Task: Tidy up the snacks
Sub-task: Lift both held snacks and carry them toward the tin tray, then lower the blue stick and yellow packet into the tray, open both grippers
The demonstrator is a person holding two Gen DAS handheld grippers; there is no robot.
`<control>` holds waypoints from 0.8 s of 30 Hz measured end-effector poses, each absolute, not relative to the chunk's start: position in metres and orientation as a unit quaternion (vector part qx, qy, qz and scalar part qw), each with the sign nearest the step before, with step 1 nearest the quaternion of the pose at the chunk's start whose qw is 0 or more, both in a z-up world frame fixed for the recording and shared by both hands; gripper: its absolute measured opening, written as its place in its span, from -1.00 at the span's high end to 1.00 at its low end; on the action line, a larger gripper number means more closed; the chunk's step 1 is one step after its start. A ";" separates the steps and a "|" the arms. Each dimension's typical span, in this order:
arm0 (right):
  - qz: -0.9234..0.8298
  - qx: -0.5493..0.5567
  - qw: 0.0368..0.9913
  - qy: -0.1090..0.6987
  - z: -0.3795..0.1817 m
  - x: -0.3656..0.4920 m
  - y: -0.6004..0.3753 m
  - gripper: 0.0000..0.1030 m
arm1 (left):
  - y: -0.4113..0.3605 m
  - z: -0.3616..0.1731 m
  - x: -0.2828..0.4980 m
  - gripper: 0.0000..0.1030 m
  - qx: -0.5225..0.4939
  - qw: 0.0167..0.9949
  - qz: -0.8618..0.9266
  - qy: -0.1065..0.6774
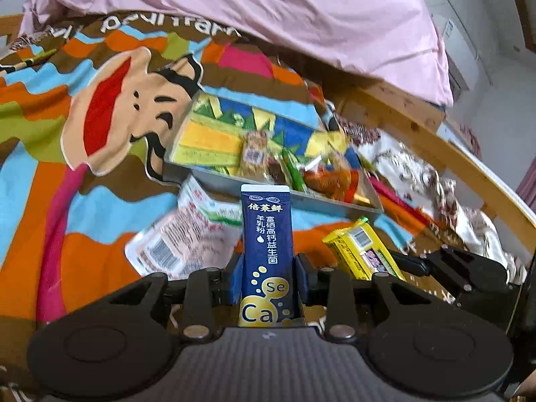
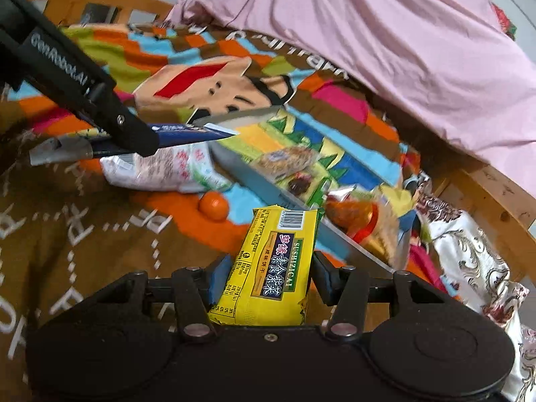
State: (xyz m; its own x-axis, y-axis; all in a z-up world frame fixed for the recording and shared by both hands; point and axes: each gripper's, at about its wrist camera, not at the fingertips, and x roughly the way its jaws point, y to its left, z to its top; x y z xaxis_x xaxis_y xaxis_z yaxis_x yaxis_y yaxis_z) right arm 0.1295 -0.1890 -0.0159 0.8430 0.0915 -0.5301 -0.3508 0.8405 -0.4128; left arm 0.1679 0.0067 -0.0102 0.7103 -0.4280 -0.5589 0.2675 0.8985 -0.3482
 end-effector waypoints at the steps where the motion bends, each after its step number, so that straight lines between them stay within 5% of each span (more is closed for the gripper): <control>1: 0.118 -0.253 0.928 0.249 -0.013 0.133 -0.189 -0.05 | 0.007 -0.009 0.170 0.31 -0.123 0.919 -0.187 0.325; 13: 0.099 -0.277 0.940 0.173 0.020 0.207 -0.190 -0.05 | 0.001 0.025 0.247 0.31 -0.173 0.939 -0.157 0.254; 24: 0.081 -0.228 0.948 0.206 0.009 0.311 -0.195 -0.05 | -0.018 0.021 0.351 0.31 -0.138 0.948 -0.134 0.255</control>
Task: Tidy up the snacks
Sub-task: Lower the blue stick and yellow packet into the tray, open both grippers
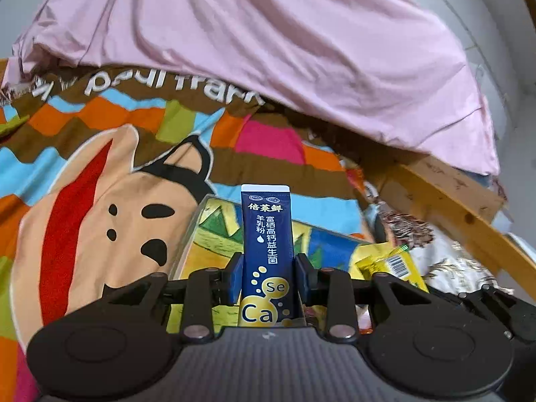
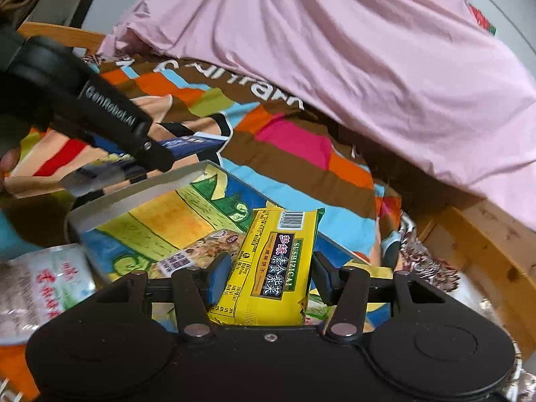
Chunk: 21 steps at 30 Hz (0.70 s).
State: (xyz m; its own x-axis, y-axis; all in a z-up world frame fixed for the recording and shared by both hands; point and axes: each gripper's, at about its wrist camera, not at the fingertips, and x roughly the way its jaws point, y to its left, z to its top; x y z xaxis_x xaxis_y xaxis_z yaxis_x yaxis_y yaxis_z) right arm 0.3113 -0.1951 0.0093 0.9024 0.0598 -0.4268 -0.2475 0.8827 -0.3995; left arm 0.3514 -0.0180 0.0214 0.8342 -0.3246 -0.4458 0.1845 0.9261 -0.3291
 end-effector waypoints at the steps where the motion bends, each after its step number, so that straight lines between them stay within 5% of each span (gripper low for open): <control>1: 0.081 -0.224 0.948 0.210 0.006 0.319 -0.195 -0.05 | -0.017 0.017 0.359 0.31 -0.139 0.947 -0.131 0.259; 12: 0.080 -0.204 0.942 0.254 -0.032 0.357 -0.190 -0.02 | -0.018 -0.025 0.400 0.31 -0.128 0.936 -0.119 0.306; 14: 0.076 -0.203 0.941 0.261 -0.036 0.360 -0.190 0.25 | -0.021 -0.030 0.403 0.31 -0.123 0.935 -0.119 0.311; 21: 0.075 -0.211 0.936 0.270 -0.042 0.362 -0.190 0.17 | -0.029 -0.045 0.412 0.31 -0.107 0.929 -0.111 0.335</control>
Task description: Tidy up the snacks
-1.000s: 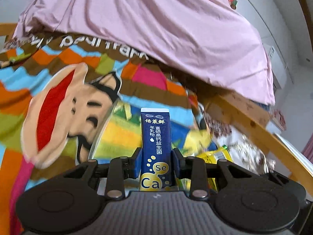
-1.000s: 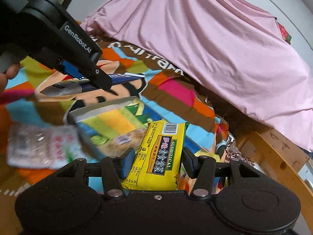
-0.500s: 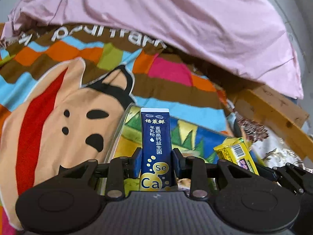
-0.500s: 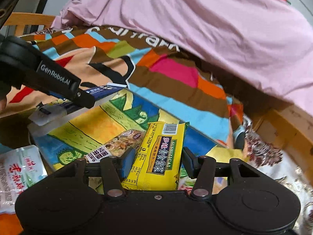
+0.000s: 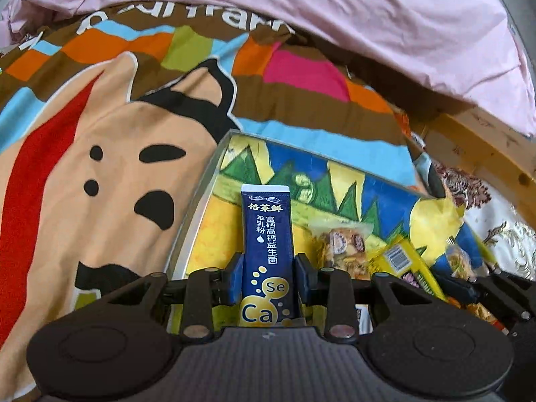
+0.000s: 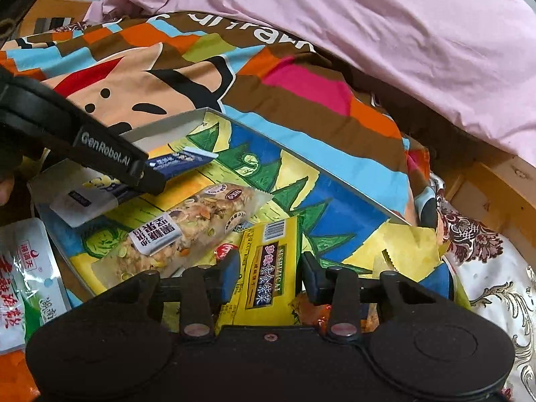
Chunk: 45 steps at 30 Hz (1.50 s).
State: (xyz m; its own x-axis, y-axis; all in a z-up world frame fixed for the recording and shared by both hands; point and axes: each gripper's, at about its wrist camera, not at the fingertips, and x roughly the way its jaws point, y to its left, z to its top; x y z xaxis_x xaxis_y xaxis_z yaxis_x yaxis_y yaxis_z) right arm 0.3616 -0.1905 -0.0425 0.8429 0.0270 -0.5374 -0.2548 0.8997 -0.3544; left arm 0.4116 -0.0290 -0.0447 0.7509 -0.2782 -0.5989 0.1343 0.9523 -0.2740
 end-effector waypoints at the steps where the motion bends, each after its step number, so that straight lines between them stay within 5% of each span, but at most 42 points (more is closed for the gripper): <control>1: 0.075 -0.209 0.937 0.271 -0.041 0.361 -0.191 0.15 | -0.030 -0.046 0.411 0.31 -0.106 0.929 -0.111 0.337; 8: 0.068 -0.200 0.944 0.255 -0.029 0.346 -0.203 -0.17 | -0.031 -0.047 0.407 0.23 -0.108 0.924 -0.109 0.351; 18: 0.045 -0.148 0.961 0.228 0.006 0.316 -0.229 -0.53 | -0.036 -0.018 0.385 -0.53 -0.100 0.939 -0.099 0.315; 29: 0.023 -0.107 0.980 0.164 0.075 0.251 -0.246 -0.81 | -0.030 0.032 0.324 -0.93 -0.094 0.960 -0.094 0.246; 33: 0.022 -0.101 0.985 0.140 0.104 0.214 -0.246 -0.96 | -0.020 0.052 0.295 -0.99 -0.101 0.965 -0.087 0.226; 45: 0.052 -0.100 0.988 0.102 0.190 0.091 -0.228 -0.98 | 0.016 0.120 0.174 -0.99 -0.107 0.977 -0.081 0.166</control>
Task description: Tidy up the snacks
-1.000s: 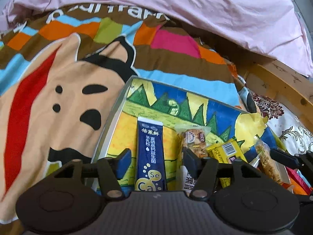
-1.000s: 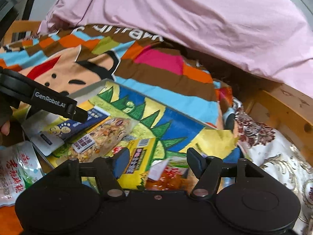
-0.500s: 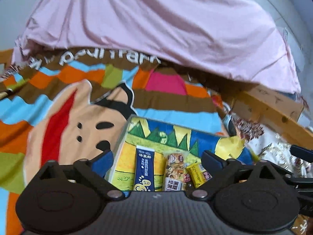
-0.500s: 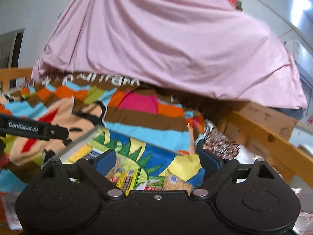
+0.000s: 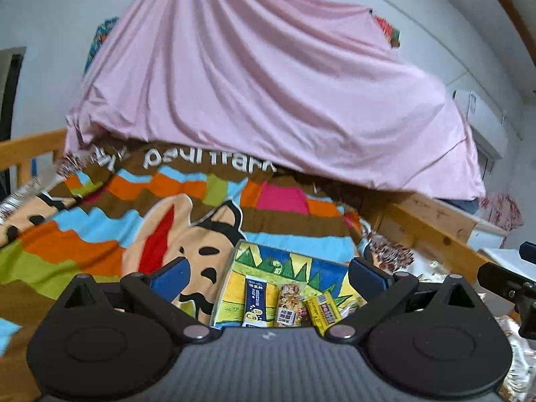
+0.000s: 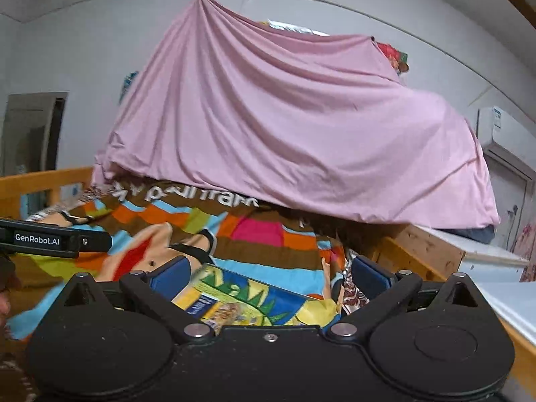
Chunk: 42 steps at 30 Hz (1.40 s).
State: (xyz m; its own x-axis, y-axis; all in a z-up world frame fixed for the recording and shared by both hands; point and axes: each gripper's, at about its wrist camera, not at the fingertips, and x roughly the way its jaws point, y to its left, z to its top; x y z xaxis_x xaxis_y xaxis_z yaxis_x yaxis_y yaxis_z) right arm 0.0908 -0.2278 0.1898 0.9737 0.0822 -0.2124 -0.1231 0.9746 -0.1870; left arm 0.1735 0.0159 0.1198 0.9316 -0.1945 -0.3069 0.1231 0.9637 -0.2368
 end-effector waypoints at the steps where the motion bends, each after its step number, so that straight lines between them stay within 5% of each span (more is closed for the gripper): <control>1: 0.055 -0.100 0.988 0.102 0.198 0.082 -0.227 -0.98 | 0.019 0.126 0.163 -0.99 -0.108 0.978 -0.080 0.161; 10: 0.083 -0.077 0.987 0.119 0.263 0.005 -0.226 -0.98 | 0.038 0.171 0.074 -0.99 -0.108 0.985 -0.070 0.119; 22: 0.104 -0.052 0.979 0.165 0.274 -0.058 -0.239 -0.98 | 0.025 0.198 -0.006 -0.99 -0.068 0.990 -0.065 0.103; 42: 0.148 -0.057 0.966 0.203 0.254 0.021 -0.216 -0.98 | 0.023 0.212 0.009 -0.99 -0.029 0.988 -0.040 0.147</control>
State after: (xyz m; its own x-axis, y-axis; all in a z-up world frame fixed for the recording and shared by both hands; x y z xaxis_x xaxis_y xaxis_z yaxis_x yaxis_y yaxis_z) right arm 0.0207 -0.2165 0.2544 0.8733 0.2632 -0.4099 -0.3099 0.9494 -0.0507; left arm 0.0085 0.0228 0.2123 0.9533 -0.0881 -0.2889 0.0712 0.9951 -0.0685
